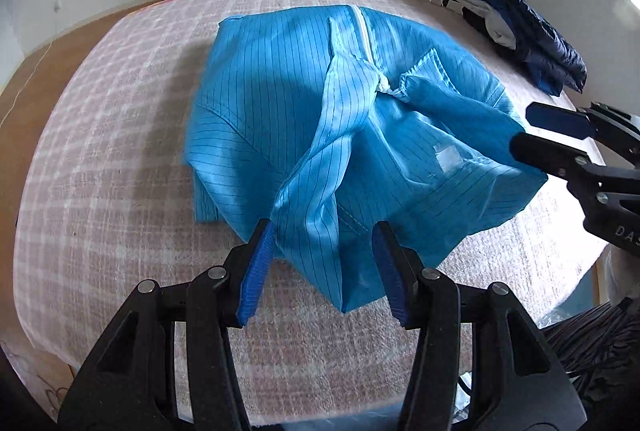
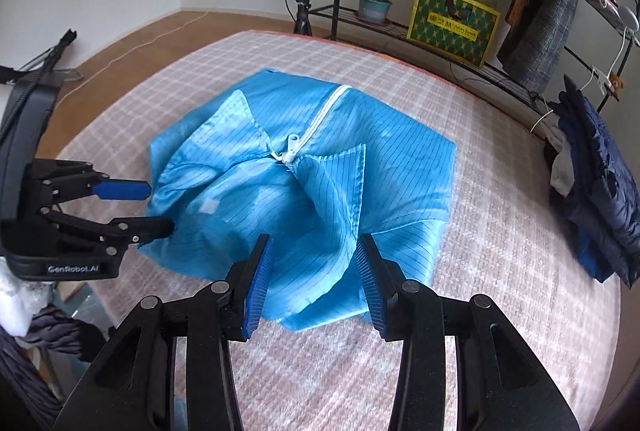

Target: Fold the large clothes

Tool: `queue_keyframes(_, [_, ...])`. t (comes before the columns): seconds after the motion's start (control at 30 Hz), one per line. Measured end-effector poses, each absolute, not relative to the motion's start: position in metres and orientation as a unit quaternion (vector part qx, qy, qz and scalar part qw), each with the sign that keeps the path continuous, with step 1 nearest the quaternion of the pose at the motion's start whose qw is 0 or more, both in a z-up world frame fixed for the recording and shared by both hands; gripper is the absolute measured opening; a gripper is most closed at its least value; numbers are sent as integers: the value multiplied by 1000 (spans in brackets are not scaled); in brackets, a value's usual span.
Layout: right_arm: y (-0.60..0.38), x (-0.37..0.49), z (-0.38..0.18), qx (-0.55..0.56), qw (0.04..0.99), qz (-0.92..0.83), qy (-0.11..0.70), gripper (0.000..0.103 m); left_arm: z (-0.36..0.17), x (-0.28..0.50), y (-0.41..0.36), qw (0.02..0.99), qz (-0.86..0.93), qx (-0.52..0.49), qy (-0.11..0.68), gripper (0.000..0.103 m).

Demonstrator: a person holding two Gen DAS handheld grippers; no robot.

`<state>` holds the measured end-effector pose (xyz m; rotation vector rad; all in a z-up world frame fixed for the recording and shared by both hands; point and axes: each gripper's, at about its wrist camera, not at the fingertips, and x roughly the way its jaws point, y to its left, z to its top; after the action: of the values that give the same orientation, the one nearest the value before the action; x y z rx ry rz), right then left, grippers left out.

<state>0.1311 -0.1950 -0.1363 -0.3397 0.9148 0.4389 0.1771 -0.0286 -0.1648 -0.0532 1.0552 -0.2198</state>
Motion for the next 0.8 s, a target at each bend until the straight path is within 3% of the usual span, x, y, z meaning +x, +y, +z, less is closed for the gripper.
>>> queue_keyframes(0.2, [-185,139,-144,-162,853,223,444,41,-165,178,-27,862,-108,-18,494,42])
queue_keyframes(0.27, [-182,143,-149,-161,848,229,449,41,-166,178,-26,863,-107,-15,494,27])
queue_keyframes(0.3, [-181,145,-152,-163,845,231,454,41,-168,178,-25,861,-108,-13,497,15])
queue_keyframes(0.33, [-179,148,-156,-171,840,230,461,41,-169,178,-24,860,-108,-13,498,11])
queue_keyframes(0.43, [-180,156,-160,-157,836,227,475,41,-167,175,-21,863,-112,-22,493,9])
queue_keyframes(0.6, [-181,169,-145,-37,817,302,489,41,-157,169,-19,868,-118,-41,481,9])
queue_keyframes(0.8, [-153,183,-155,-3,796,323,511,41,-168,172,-28,864,-107,-12,492,11])
